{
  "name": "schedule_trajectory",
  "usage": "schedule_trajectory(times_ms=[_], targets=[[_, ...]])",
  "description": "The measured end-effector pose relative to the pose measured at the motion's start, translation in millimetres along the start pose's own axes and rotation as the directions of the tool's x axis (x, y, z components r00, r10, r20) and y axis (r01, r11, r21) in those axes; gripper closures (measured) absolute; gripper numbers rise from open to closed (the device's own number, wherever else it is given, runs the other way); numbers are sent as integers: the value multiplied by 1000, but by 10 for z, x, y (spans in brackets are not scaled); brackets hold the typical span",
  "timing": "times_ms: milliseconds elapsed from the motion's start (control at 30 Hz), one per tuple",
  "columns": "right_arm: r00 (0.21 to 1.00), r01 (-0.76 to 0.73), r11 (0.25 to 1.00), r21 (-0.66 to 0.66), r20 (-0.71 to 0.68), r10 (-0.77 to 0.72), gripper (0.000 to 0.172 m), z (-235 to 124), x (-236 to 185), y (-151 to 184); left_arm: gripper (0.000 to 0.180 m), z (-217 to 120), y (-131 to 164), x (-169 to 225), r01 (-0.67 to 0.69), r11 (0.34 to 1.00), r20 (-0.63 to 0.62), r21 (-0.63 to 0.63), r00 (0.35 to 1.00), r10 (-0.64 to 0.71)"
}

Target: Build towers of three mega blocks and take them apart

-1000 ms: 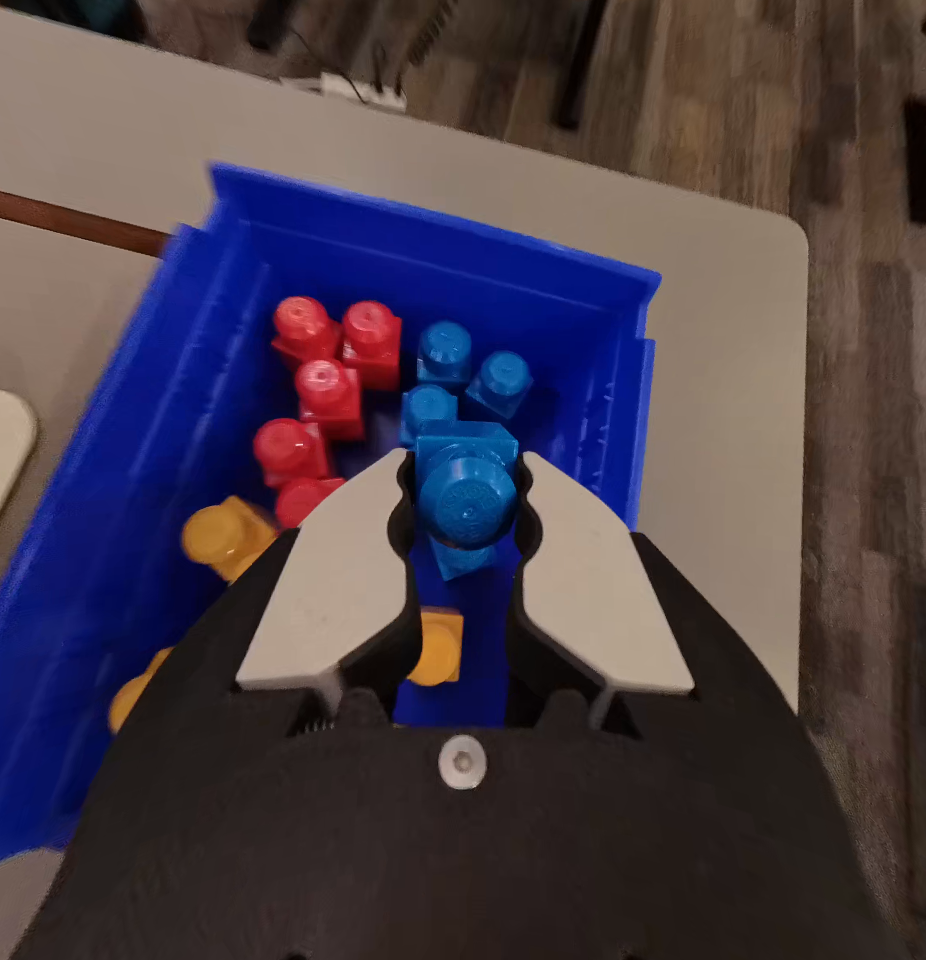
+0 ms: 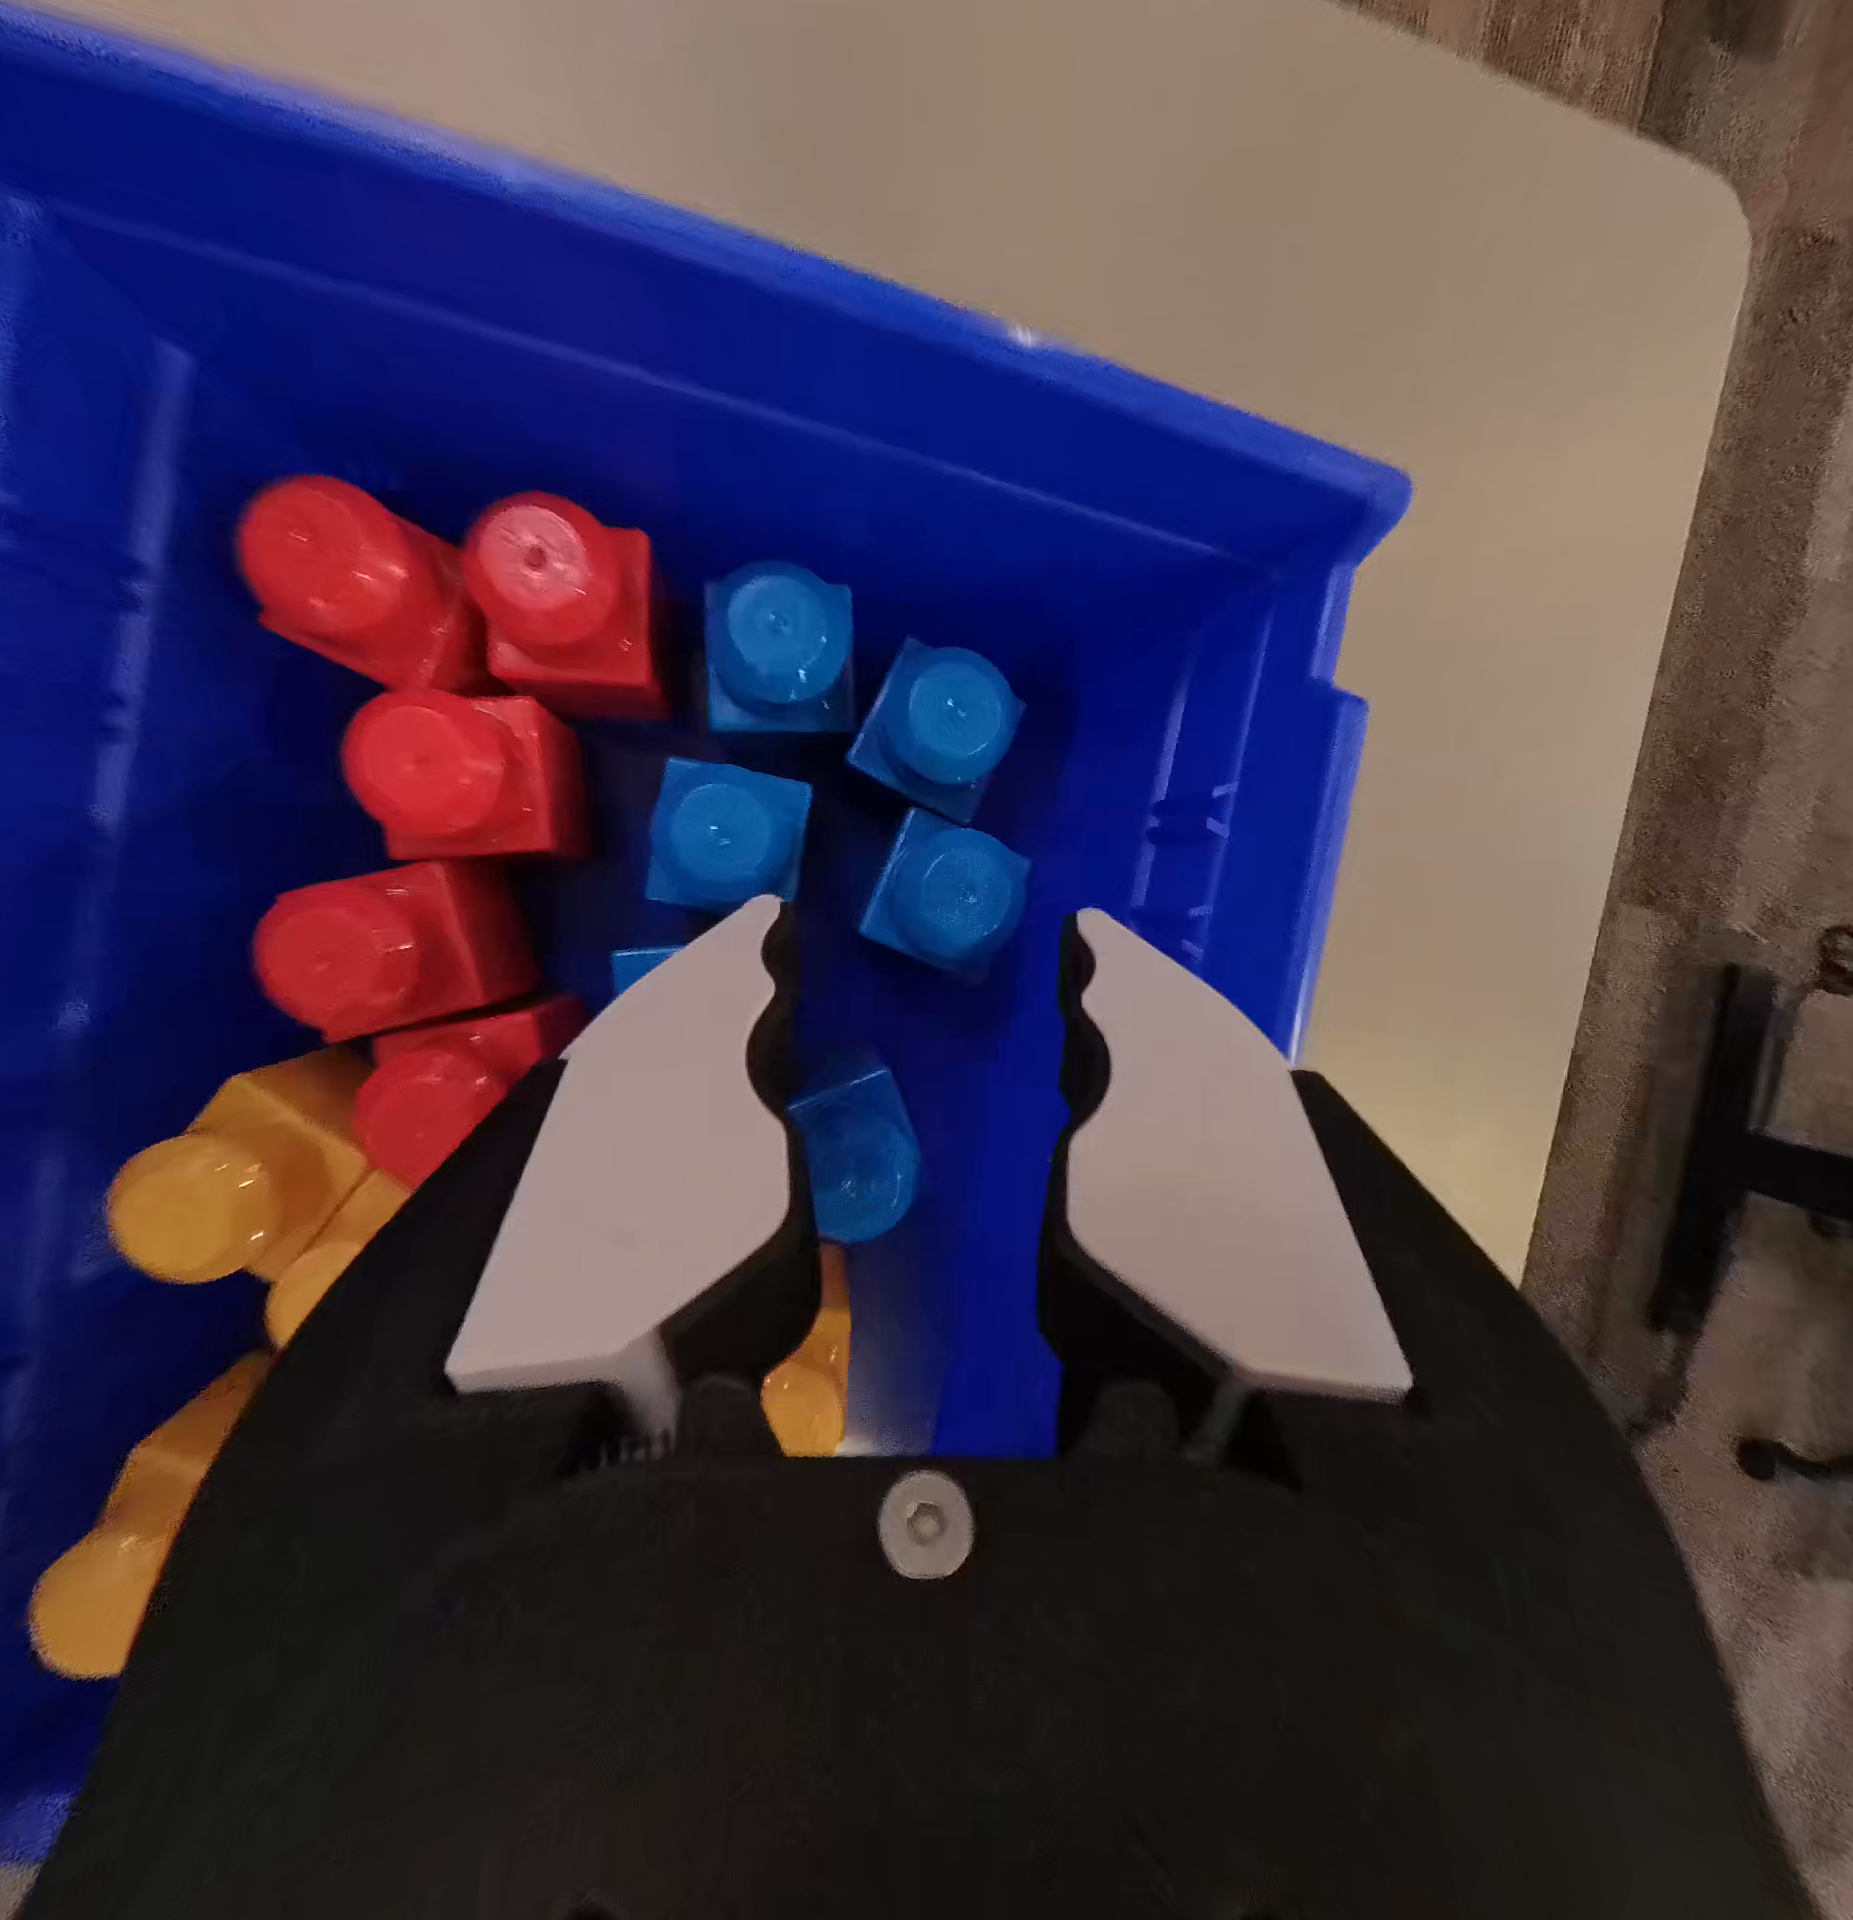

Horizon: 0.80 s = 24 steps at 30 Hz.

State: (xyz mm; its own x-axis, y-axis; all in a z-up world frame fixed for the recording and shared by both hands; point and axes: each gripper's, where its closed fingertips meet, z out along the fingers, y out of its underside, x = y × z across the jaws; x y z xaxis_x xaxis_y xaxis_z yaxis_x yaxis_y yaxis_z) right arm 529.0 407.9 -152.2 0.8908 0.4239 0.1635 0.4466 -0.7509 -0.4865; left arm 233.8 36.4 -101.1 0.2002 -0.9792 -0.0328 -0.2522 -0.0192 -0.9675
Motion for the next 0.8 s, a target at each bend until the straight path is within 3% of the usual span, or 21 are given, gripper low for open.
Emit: schedule_trajectory(times_ms=[133,233,333,433,500,600,700,800], targets=[[999,23,992,122,40,-28,124,-458,-143,-108,145,-11,-13,-37,16,1000,13,16,1000,-16],[966,130,941,313,173,-191,127,-1092,-723,-170,145,-2,-12,-49,27,999,11,22,1000,-28],[847,266,836,480,298,-440,124,-1749,-1636,68,145,14,-21,-44,21,1000,16,20,1000,-22],[604,368,659,656,371,-706,127,-2253,-2684,524,145,34,-58,-4,7,1000,7,18,1000,-7],[467,413,569,710,372,-803,123,-2339,-3212,817,145,59,-64,26,-5,1000,4,9,1000,5],[315,391,511,766,410,-856,124,-2382,-3710,1103,145,76,-88,76,-11,1000,-11,16,1000,11],[258,392,464,795,389,-884,127,-2330,-3923,1193,145,70,-128,104,-10,999,-25,33,1000,11],[211,350,476,807,427,-879,133,-2347,-4051,1233,145,60,-152,138,-7,999,-47,48,999,9]])
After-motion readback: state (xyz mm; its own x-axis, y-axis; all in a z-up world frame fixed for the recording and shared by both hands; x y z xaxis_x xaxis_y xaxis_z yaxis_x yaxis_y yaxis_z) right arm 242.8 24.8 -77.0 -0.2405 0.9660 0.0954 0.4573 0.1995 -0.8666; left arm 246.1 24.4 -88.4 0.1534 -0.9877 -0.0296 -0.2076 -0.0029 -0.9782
